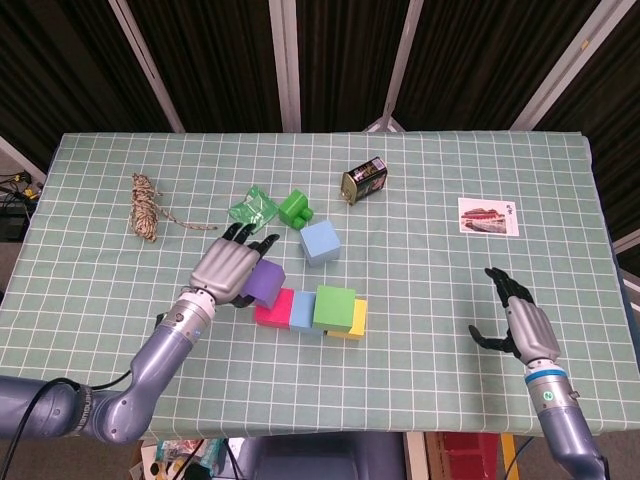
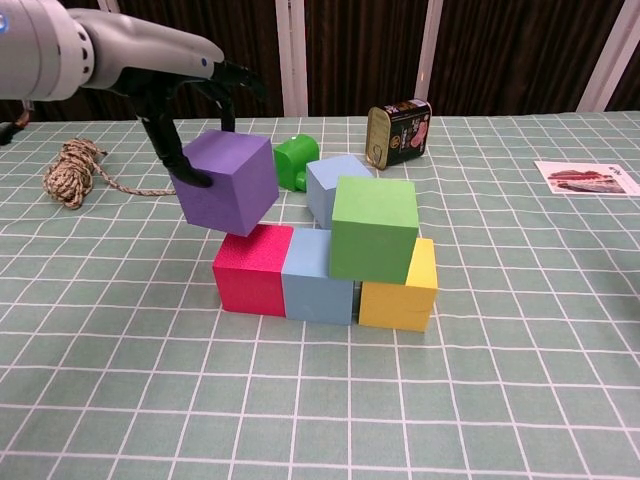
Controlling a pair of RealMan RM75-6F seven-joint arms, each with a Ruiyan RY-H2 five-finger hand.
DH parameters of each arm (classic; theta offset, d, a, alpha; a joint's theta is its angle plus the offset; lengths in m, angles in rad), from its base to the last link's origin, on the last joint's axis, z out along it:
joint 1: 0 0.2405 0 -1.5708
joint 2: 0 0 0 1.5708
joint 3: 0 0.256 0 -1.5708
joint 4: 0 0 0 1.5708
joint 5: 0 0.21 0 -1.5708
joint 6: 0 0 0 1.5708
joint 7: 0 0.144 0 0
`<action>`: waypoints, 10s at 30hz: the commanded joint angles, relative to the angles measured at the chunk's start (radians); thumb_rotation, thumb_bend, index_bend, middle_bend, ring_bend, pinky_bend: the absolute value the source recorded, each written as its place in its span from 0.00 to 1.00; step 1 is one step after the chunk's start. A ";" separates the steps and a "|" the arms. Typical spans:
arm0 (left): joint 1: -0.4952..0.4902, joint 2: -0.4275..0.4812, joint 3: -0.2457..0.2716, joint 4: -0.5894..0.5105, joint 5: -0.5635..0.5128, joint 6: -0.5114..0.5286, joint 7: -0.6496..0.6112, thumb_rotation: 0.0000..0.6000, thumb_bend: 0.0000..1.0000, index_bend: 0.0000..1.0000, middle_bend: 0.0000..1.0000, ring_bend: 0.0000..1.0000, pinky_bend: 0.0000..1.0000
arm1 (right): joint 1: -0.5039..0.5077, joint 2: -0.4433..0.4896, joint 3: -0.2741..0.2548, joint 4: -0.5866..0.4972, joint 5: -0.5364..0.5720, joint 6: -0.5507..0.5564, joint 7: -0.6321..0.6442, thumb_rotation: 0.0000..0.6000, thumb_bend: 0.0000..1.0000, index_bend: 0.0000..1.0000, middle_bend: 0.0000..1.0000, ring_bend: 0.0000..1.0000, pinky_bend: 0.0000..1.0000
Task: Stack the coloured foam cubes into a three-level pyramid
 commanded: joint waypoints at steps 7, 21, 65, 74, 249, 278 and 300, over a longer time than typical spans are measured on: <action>-0.101 -0.082 -0.075 -0.053 -0.218 0.151 0.134 1.00 0.35 0.00 0.36 0.00 0.01 | -0.002 0.009 0.003 -0.008 -0.005 -0.008 0.017 1.00 0.35 0.00 0.00 0.00 0.00; -0.161 -0.157 -0.137 -0.064 -0.355 0.306 0.221 1.00 0.36 0.00 0.36 0.00 0.01 | -0.008 0.025 0.009 -0.027 -0.025 -0.006 0.047 1.00 0.35 0.00 0.00 0.00 0.00; -0.141 -0.344 -0.164 -0.013 -0.292 0.467 0.279 1.00 0.35 0.00 0.39 0.00 0.01 | -0.008 0.030 0.013 -0.027 -0.025 -0.009 0.066 1.00 0.35 0.00 0.00 0.00 0.00; -0.130 -0.375 -0.179 -0.008 -0.276 0.484 0.291 1.00 0.35 0.00 0.39 0.00 0.01 | -0.008 0.029 0.013 -0.026 -0.024 -0.009 0.065 1.00 0.35 0.00 0.00 0.00 0.00; -0.132 -0.143 -0.054 0.704 0.406 -0.658 0.112 1.00 0.02 0.00 0.00 0.00 0.00 | 0.000 -0.017 0.003 0.017 0.008 0.005 0.010 1.00 0.35 0.00 0.00 0.00 0.00; -0.241 -0.391 0.027 1.056 0.576 -0.738 -0.157 1.00 0.15 0.00 0.03 0.00 0.00 | -0.007 -0.016 0.011 0.020 -0.005 0.003 0.035 1.00 0.35 0.00 0.00 0.00 0.00; -0.259 -0.503 0.030 1.198 0.585 -0.740 -0.278 1.00 0.25 0.00 0.37 0.00 0.00 | -0.009 -0.015 0.011 0.020 -0.007 -0.002 0.040 1.00 0.35 0.00 0.00 0.00 0.00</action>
